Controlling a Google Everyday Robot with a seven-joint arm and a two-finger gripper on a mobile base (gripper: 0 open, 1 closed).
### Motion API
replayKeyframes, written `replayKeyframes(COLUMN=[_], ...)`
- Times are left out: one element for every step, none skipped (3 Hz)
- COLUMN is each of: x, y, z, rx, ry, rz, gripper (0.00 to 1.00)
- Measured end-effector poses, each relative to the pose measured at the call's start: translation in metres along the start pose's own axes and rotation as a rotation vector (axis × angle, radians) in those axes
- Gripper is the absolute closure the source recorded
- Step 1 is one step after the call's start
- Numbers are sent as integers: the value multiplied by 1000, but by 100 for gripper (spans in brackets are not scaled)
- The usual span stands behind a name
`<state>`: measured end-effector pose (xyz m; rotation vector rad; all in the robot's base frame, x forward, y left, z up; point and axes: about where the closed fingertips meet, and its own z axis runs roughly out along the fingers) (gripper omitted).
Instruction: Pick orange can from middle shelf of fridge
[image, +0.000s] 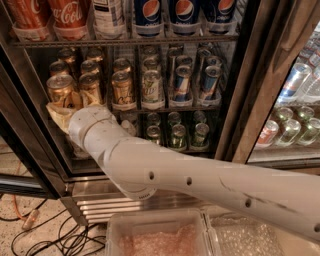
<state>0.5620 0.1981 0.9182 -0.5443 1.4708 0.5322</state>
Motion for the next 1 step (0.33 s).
replayKeyframes(x=[0], y=[-3], z=[-24], rx=[1], ry=[29], rz=[-1], gripper=[100])
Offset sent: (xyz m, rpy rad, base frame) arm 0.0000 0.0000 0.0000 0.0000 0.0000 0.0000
